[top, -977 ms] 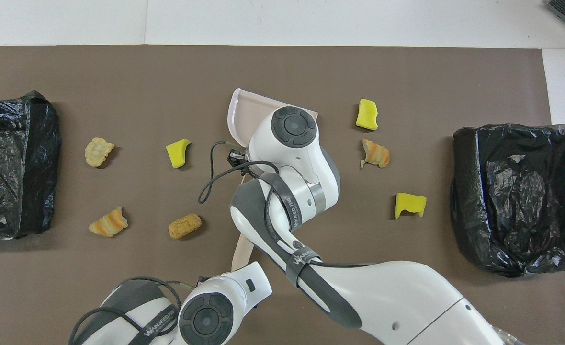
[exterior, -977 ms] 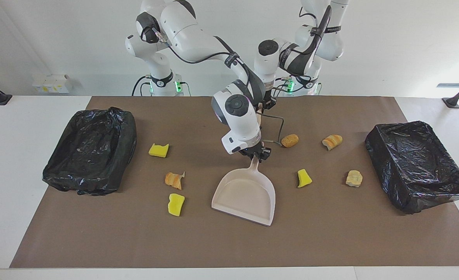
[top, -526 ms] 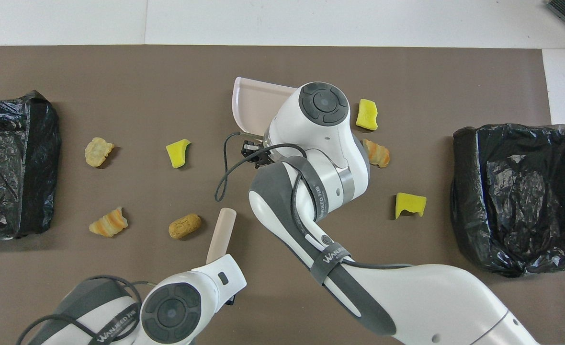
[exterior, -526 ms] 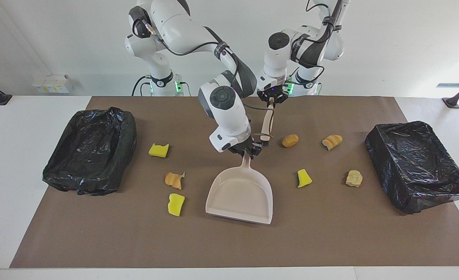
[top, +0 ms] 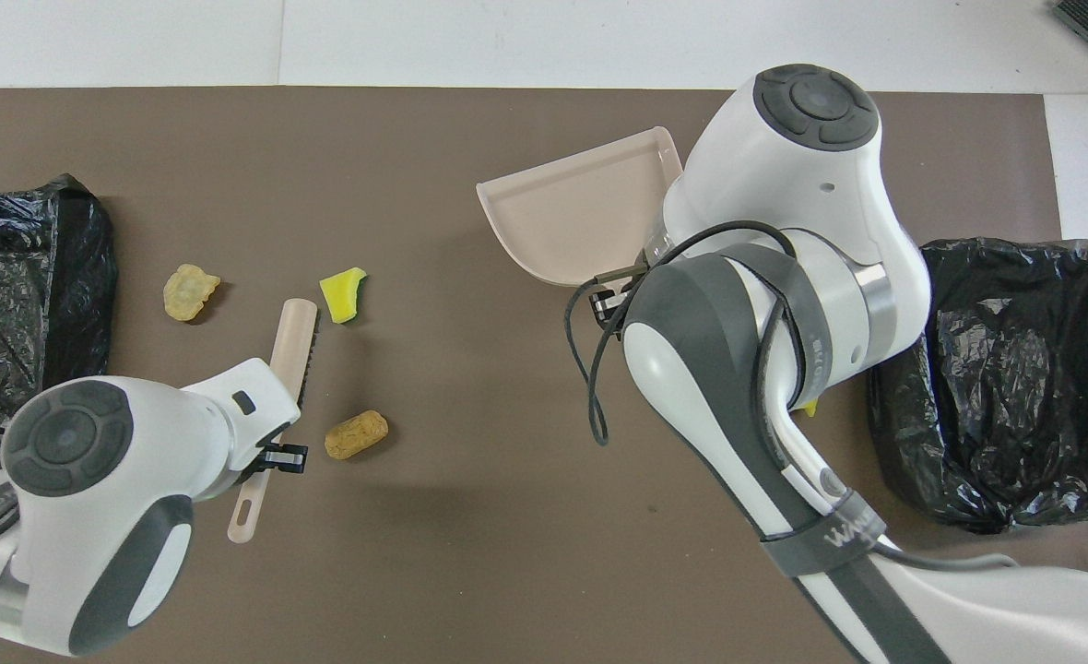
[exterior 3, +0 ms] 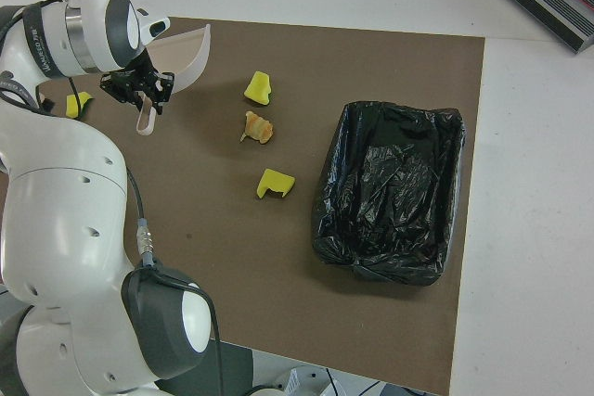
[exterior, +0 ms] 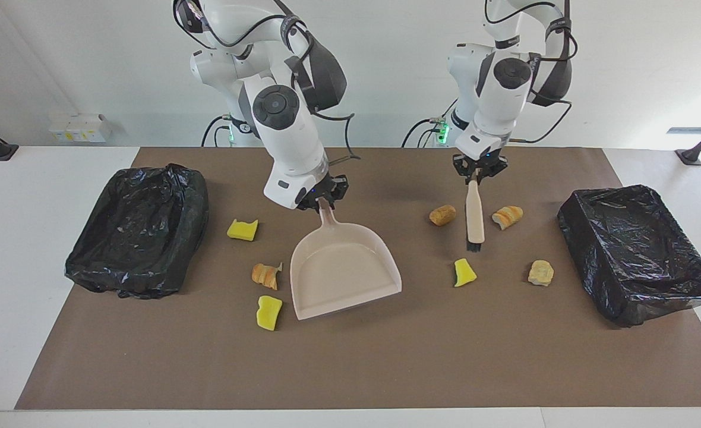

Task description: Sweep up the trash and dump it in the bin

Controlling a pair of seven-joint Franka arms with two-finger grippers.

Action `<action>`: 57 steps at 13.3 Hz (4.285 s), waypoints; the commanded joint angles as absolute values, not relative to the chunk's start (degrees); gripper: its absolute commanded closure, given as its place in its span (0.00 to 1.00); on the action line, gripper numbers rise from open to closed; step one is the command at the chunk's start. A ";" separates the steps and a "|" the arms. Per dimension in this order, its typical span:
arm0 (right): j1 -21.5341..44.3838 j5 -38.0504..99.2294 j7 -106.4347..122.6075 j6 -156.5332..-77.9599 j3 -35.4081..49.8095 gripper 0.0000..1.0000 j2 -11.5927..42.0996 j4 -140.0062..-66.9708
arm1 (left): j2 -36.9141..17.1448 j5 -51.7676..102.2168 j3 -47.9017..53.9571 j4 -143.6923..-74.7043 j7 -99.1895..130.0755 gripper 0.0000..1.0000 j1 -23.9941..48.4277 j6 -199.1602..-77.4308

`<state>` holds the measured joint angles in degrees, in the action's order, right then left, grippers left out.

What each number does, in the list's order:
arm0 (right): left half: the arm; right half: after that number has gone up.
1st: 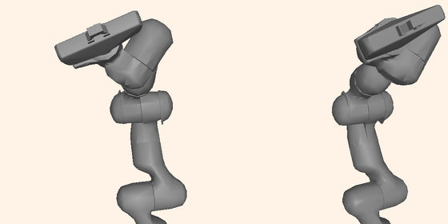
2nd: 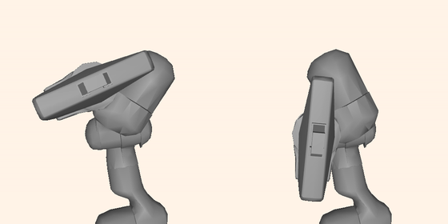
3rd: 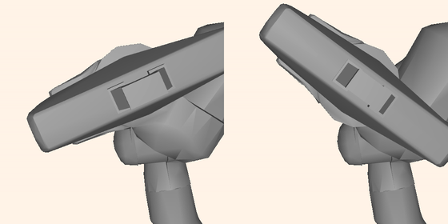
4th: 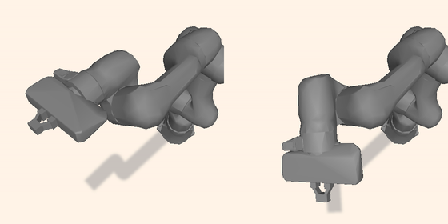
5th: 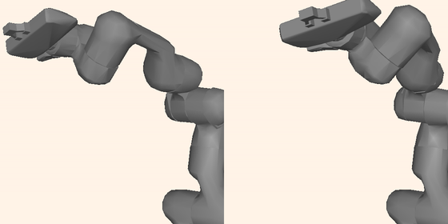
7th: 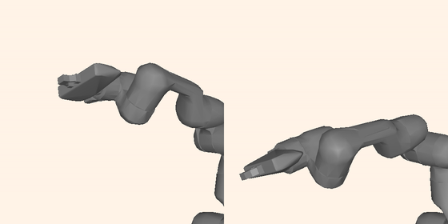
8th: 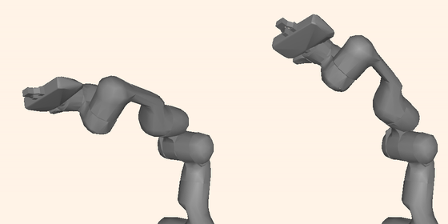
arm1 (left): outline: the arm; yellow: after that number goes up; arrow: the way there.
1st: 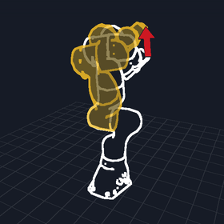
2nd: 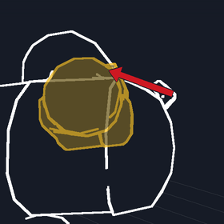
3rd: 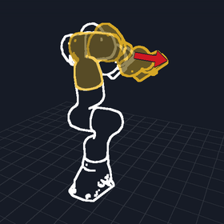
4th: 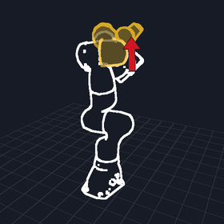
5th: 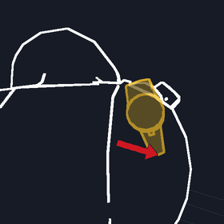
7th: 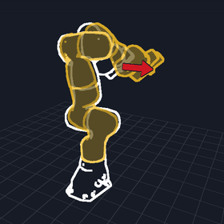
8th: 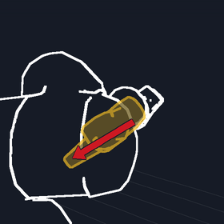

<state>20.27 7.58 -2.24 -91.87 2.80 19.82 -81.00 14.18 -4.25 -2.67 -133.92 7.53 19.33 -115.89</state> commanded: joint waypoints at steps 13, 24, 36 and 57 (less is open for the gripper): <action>19.15 -2.99 57.57 -97.38 3.52 1.00 20.56 -93.16 | -7.91 -10.46 -1.67 -119.26 -19.24 1.00 -0.80 -126.47; 23.38 -3.95 52.12 -106.70 3.52 1.00 20.13 -101.69 | -3.17 -4.05 -1.58 -117.18 -12.74 1.00 14.50 -113.04; 23.47 -4.04 48.61 -106.17 3.52 1.00 18.90 -103.89 | -6.33 -2.65 -1.41 -121.37 -15.57 1.00 10.52 -121.64; 23.99 -4.04 50.62 -106.26 3.60 1.00 17.93 -105.55 | 5.18 5.30 -2.29 -117.96 29.17 1.00 29.47 -105.14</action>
<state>23.94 -2.65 49.92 -105.69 3.20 20.03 -102.29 2.64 7.65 -2.57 -118.59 27.34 34.14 -109.76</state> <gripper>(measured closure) 0.683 0.749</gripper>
